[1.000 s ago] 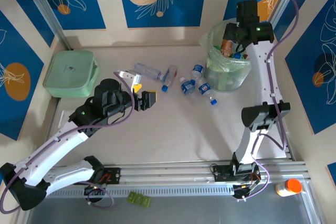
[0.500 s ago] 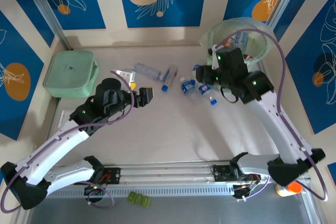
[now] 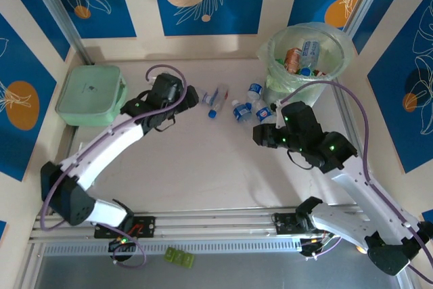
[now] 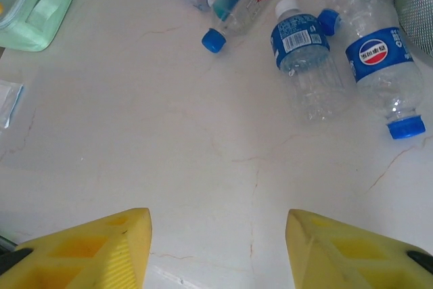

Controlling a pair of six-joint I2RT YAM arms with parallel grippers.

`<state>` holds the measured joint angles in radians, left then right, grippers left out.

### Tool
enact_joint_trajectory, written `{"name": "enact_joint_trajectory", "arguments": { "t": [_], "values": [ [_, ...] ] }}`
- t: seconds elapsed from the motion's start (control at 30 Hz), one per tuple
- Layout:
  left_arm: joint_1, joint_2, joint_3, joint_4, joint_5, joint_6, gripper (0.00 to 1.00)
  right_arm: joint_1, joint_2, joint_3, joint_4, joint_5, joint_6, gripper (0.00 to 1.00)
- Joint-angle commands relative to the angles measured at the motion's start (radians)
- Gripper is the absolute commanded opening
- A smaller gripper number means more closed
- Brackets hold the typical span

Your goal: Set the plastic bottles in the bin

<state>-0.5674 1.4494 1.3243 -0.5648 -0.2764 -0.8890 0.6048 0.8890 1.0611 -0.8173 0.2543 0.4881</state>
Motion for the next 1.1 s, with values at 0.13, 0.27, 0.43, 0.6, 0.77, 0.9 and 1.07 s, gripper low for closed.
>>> {"name": "enact_joint_trajectory", "arguments": {
  "t": [0.13, 0.27, 0.43, 0.6, 0.77, 0.9, 1.07],
  "values": [
    [0.135, 0.329, 0.296, -0.129, 0.137, -0.199, 0.99, -0.019, -0.063, -0.073, 0.043, -0.091, 0.049, 0.58],
    [0.173, 0.535, 0.516, -0.199, 0.17, -0.198, 0.99, -0.025, -0.068, -0.066, 0.048, -0.133, 0.049, 0.59],
    [0.204, 0.753, 0.771, -0.325, 0.155, -0.239, 0.99, -0.032, -0.07, -0.078, 0.062, -0.151, 0.047, 0.59],
    [0.225, 0.89, 0.922, -0.402, 0.108, -0.298, 0.99, -0.06, -0.067, -0.098, 0.084, -0.175, 0.046, 0.59],
    [0.248, 0.98, 0.997, -0.377, 0.103, -0.317, 0.99, -0.084, -0.046, -0.125, 0.111, -0.21, 0.051, 0.59],
    [0.256, 1.036, 1.027, -0.363, 0.123, -0.338, 0.99, -0.095, -0.021, -0.131, 0.121, -0.229, 0.055, 0.59],
    [0.257, 1.074, 1.029, -0.289, 0.159, -0.34, 0.96, -0.099, -0.008, -0.139, 0.123, -0.231, 0.059, 0.59]
  ]
}}
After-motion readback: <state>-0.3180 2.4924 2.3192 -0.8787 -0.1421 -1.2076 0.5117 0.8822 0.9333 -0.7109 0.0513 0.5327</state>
